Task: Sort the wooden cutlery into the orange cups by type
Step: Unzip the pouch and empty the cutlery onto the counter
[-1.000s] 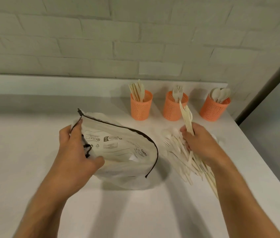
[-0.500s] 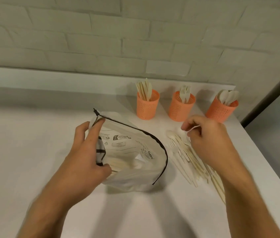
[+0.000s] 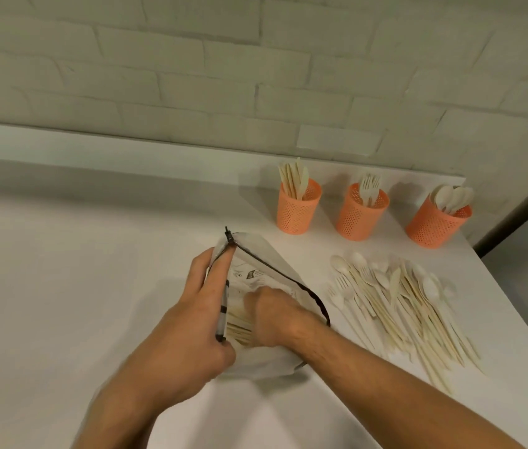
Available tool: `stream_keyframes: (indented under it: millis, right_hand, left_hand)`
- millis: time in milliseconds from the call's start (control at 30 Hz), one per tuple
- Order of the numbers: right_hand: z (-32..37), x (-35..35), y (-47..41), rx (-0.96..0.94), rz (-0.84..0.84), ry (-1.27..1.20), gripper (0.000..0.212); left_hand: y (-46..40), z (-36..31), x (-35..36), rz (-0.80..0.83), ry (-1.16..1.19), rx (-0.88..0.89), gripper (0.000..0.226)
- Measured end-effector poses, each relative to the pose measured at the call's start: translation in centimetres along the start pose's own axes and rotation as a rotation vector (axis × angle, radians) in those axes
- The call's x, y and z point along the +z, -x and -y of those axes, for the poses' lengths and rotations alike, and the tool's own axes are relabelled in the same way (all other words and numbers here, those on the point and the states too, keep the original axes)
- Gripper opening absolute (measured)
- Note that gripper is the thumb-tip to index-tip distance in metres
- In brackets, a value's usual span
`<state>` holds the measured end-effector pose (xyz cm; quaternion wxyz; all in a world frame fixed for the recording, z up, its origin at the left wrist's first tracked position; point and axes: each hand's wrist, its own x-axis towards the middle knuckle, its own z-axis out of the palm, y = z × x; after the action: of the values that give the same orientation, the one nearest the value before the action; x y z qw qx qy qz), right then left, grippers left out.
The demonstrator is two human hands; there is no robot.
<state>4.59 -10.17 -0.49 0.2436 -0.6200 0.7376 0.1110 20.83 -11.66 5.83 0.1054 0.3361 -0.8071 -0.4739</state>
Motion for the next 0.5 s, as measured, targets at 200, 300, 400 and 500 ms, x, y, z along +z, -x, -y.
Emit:
stream_keyframes:
  millis: [200,300,400,500]
  right_hand:
    - [-0.5,-0.7,-0.2,-0.008,0.067,-0.008,0.044]
    - [-0.5,-0.5,-0.1,-0.013,0.042,0.041,0.041]
    - [-0.1,0.3,-0.3,-0.022,0.021,0.123,0.035]
    - [0.3,1.3,-0.2,-0.036,-0.002,0.159,0.028]
  left_hand:
    - [0.1,-0.3,-0.3,-0.018,-0.015,0.039,0.120]
    - [0.0,-0.5,-0.2,-0.023,-0.007,0.037,0.120]
    - [-0.1,-0.5,0.1,-0.022,-0.006,0.035,0.120]
    - [-0.1,-0.4,0.3,-0.017,-0.008,0.033,0.119]
